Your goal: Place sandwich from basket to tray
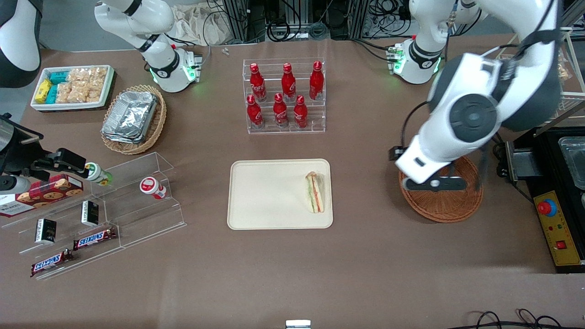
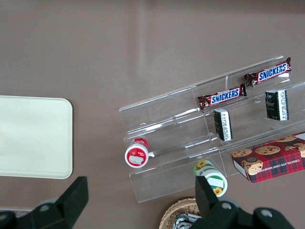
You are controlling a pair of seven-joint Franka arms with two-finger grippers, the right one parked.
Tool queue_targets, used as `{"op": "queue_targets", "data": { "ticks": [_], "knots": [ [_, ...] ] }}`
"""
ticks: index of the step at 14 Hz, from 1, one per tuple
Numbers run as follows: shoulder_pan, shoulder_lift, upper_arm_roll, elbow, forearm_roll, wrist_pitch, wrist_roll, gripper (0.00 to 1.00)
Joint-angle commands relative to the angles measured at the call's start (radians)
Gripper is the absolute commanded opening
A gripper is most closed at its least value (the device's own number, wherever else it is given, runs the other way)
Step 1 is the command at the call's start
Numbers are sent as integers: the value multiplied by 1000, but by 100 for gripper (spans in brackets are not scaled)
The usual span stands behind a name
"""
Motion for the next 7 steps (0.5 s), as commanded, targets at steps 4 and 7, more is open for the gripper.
{"op": "queue_targets", "data": {
  "ticks": [4,7],
  "knots": [
    [226,-119,-14,-34,4,-44,322,100],
    [242,-116,-9,12,12,-99,255,100]
  ]
}}
